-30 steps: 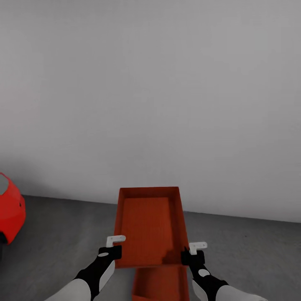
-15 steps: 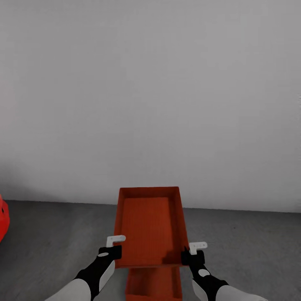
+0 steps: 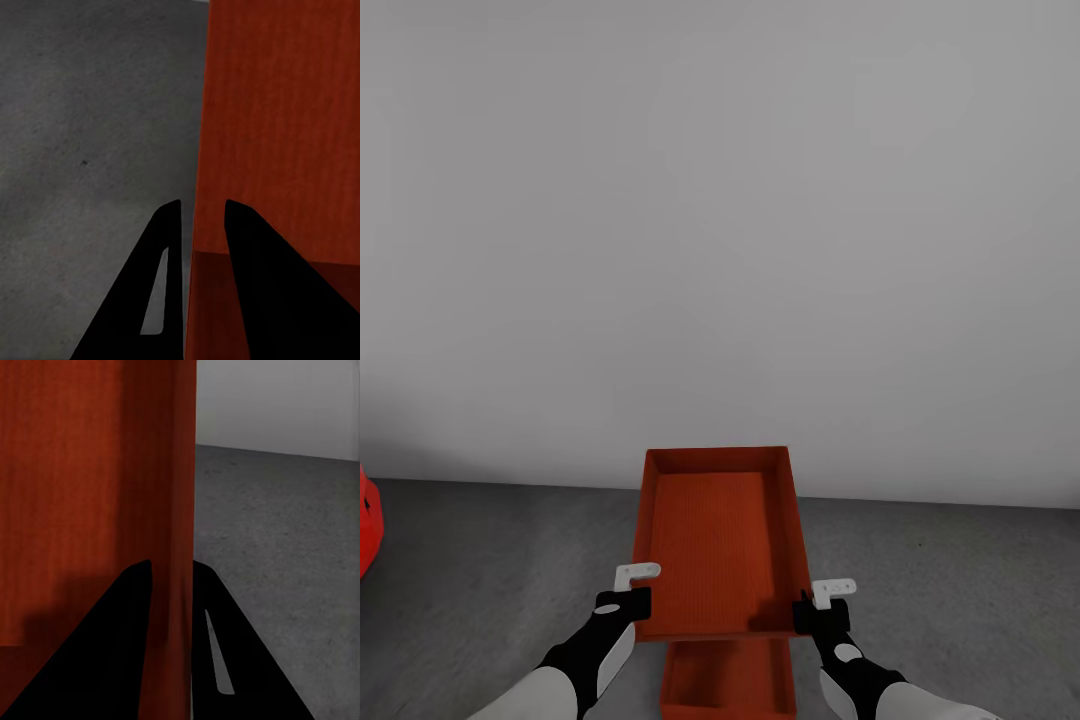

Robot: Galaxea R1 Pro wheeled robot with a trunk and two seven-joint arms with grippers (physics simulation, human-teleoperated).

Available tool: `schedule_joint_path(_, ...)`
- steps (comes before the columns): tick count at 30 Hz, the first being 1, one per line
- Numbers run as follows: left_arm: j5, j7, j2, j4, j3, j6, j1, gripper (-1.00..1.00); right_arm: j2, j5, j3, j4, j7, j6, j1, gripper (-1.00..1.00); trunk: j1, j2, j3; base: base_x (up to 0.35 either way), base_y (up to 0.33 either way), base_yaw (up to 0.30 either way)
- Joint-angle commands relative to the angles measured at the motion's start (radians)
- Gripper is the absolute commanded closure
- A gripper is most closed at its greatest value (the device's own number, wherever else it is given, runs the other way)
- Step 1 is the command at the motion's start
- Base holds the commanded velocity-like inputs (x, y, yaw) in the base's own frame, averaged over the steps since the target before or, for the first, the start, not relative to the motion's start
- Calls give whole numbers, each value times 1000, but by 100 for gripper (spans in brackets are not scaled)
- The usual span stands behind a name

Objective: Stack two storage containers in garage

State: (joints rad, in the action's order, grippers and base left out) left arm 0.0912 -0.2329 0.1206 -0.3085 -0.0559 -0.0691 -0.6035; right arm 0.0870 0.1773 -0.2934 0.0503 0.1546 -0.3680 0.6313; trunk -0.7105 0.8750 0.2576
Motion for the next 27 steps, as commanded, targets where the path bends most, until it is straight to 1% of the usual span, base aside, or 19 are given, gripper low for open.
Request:
schedule_joint_path(1,-1,-11,-1,-4,10,-6,-1,100,0,32,26,-3,15,-9,1,100,0,1,1,0,0,0)
schedule_joint_path(6,-1,-11,-1,-4,10,-7,-1,100,-1,31,26,-3,15,-9,1,100,0,1,1,0,0,-1)
schedule_joint_path(10,-1,-11,-1,-4,10,-6,-1,100,0,32,26,-3,16,-9,1,100,0,1,1,0,0,-83)
schedule_joint_path(25,-1,-11,-1,-4,10,-7,-1,100,0,32,26,-3,16,-9,1,100,0,1,1,0,0,-214)
schedule_joint_path(27,-1,-11,-1,-4,10,-7,-1,100,-1,32,26,-3,16,-9,1,100,0,1,1,0,0,-117)
